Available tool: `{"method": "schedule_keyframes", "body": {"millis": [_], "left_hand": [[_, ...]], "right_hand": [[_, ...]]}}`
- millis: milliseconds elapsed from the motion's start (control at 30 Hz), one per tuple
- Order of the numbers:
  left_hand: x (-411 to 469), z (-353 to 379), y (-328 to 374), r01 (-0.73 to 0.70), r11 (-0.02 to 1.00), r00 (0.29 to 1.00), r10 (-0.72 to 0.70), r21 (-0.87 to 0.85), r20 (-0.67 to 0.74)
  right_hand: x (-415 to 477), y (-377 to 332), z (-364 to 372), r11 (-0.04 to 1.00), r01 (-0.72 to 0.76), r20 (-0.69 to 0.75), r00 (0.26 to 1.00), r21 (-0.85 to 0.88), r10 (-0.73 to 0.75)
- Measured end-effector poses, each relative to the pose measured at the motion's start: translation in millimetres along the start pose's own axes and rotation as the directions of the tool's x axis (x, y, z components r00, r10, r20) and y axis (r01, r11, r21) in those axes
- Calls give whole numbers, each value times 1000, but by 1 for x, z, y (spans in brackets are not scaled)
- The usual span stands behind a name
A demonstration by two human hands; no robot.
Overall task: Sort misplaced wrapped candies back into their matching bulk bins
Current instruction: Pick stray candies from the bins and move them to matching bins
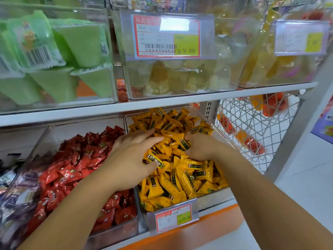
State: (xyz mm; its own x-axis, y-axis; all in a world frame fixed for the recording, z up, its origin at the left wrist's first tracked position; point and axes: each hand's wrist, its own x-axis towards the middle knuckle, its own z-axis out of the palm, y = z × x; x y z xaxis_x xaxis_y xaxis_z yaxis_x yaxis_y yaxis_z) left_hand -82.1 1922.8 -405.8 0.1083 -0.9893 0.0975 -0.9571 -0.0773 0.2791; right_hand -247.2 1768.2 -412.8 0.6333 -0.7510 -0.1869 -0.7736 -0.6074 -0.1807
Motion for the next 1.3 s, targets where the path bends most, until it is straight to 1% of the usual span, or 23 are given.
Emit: {"method": "schedule_keyframes", "body": {"millis": [133,233,333,400,467,567,633,700,833,900,933,1000,1067,1133,1167,1233,1300], "left_hand": [[11,1,9,4,994,998,-11,106,67],[14,5,14,-18,986,997,6,164,73],[11,4,12,-11,995,999,8,100,33],[8,4,9,-8,998,1000,6,67,26],[6,4,9,1,1000,1000,-1,23,11],[5,5,12,41,994,998,-46,-97,-46],[2,3,15,63,982,994,-78,-176,-81],[1,2,16,72,977,991,-94,-201,-100],[2,5,15,46,988,987,-68,-148,-143],[2,7,14,37,987,983,-63,-155,-170],[2,8,13,27,987,980,-58,-161,-192],[3,10,12,11,987,973,-49,-163,-226],[3,11,12,19,987,972,-56,-159,-230],[2,10,13,26,987,970,-63,-157,-235],[2,9,14,24,989,973,-56,-144,-225],[2,6,15,5,997,988,-17,-74,-154],[4,4,17,-26,999,998,28,48,-59]], "right_hand": [[7,-2,6,996,32,-79,997,89,-25],[9,4,10,989,46,-158,987,144,-23],[6,11,5,959,32,-213,977,283,31],[0,16,-5,922,20,-241,967,386,80],[-5,20,-15,884,32,-254,962,466,99],[-16,14,-26,807,71,-225,971,586,78],[-20,10,-32,777,106,-232,971,621,53],[-19,6,-35,784,124,-258,965,609,48],[-12,-3,-28,778,142,-315,946,613,76],[-6,-8,-21,774,164,-318,947,612,51],[-5,-8,-20,810,166,-324,946,562,30],[-4,-4,-21,917,136,-308,951,376,-15],[-6,2,-24,973,99,-230,972,209,-50],[-6,4,-20,994,81,-123,990,72,-71],[-5,3,-16,996,79,-73,994,40,-76],[-1,1,-12,994,75,14,997,82,-77],[2,1,-12,989,73,106,991,127,-87]]}}
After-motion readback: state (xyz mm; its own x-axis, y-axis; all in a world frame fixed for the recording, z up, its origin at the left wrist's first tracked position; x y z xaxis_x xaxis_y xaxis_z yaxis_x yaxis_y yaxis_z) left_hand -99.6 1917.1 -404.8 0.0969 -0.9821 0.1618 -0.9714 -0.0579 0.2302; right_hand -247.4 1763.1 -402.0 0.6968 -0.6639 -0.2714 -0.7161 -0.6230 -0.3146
